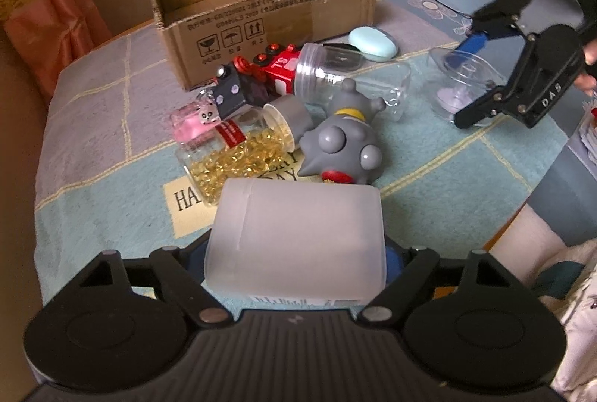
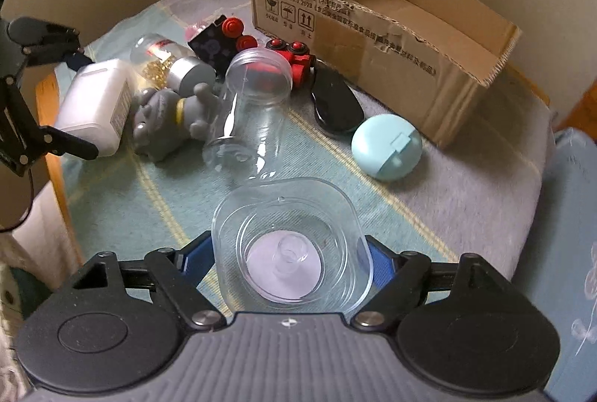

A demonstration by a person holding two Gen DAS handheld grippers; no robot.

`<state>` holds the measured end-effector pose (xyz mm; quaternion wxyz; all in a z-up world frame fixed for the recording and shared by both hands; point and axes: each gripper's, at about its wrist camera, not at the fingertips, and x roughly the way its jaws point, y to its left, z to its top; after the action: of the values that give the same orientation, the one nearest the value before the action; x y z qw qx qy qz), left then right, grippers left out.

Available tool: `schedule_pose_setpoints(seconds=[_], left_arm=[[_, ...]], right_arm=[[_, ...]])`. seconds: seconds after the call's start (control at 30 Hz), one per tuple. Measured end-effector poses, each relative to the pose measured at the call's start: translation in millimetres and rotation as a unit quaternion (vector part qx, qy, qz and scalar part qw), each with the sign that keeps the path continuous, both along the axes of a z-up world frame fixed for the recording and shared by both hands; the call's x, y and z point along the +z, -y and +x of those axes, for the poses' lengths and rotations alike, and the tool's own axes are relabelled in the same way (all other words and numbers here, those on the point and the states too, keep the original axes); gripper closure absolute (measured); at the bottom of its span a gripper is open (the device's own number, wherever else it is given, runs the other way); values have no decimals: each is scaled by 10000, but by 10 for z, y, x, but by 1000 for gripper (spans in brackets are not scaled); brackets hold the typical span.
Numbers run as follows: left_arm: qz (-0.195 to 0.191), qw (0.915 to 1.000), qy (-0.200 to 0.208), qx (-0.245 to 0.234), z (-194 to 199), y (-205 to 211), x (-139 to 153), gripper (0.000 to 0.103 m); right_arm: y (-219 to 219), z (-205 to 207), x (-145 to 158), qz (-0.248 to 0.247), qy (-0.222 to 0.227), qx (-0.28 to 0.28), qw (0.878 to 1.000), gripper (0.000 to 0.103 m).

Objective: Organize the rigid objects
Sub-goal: 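Grasp the white bottle with the left tool while the right tool grasps the clear cup, then carry the white bottle and clear cup into the cardboard box and release both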

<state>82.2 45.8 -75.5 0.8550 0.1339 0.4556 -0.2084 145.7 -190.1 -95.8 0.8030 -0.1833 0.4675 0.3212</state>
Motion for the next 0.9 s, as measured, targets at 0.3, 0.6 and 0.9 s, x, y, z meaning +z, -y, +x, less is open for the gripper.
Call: schedule_pose_setpoints(seconds=[0.3, 0.6, 0.9], left_arm=[[-144, 9996, 228, 103, 108, -17, 479, 20], [-211, 9973, 663, 235, 863, 70, 977, 20], [-170, 9957, 777, 480, 1779, 238, 1097, 20]], right_arm=[[24, -49, 459, 336, 303, -92, 9989, 17], [-90, 269, 1000, 602, 978, -197, 9932, 17], [-177, 907, 1177, 739, 1218, -605, 9879, 17]])
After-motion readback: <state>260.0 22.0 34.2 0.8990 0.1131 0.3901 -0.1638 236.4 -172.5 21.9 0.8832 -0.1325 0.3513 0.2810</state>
